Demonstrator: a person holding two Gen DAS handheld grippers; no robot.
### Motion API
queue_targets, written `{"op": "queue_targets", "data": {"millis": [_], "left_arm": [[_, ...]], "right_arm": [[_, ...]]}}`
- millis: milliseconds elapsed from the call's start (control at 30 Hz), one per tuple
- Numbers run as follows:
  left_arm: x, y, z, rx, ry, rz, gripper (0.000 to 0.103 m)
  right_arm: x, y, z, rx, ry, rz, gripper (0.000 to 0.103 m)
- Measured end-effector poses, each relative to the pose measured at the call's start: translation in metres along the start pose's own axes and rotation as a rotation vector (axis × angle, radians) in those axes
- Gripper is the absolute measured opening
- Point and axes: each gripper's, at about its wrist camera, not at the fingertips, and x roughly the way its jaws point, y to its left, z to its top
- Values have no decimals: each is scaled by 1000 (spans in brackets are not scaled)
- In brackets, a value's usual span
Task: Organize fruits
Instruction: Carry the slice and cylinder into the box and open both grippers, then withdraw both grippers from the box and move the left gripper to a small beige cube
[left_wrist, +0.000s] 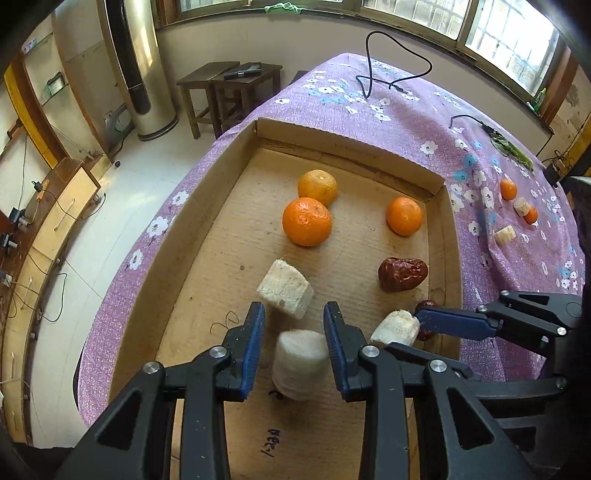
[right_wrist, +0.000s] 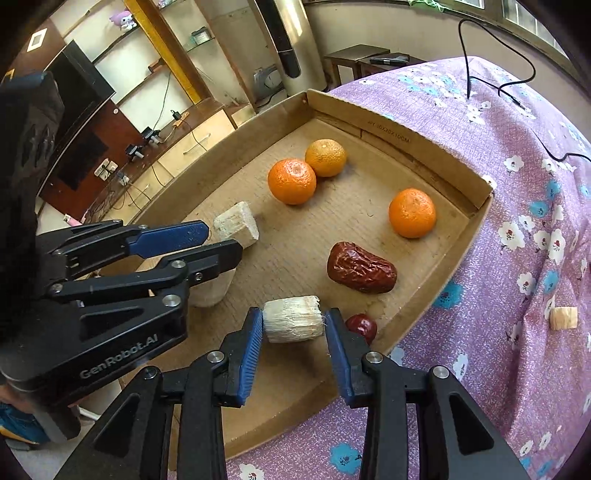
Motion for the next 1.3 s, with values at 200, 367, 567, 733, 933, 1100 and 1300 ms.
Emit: {"op": "queue_targets", "data": {"millis": [200, 367, 567, 733, 933, 1100, 1300], "left_arm": [[-2, -6, 4, 7, -19, 7, 42], [-6, -9, 6, 2, -37, 20, 55], [-13, -12, 9, -11, -56, 31, 68], [-21, -21, 14, -8, -83, 38, 79], [-26, -45, 19, 18, -93, 21, 83], [-27, -72, 22, 47, -95, -6, 84], [-29, -111, 23, 107, -96, -49, 84]], "right_arm": [[-14, -4, -5, 19, -26, -3, 39], [-23, -4, -8, 20, -38, -2, 40], [-35, -4, -11, 20, -58, -14, 43], [-53, -11, -15, 41, -97, -55, 52], [-78, -28, -27, 95, -140, -116, 62], [-99, -53, -45, 172, -166, -166, 67], [-122, -90, -75, 266, -174, -221, 67]]}}
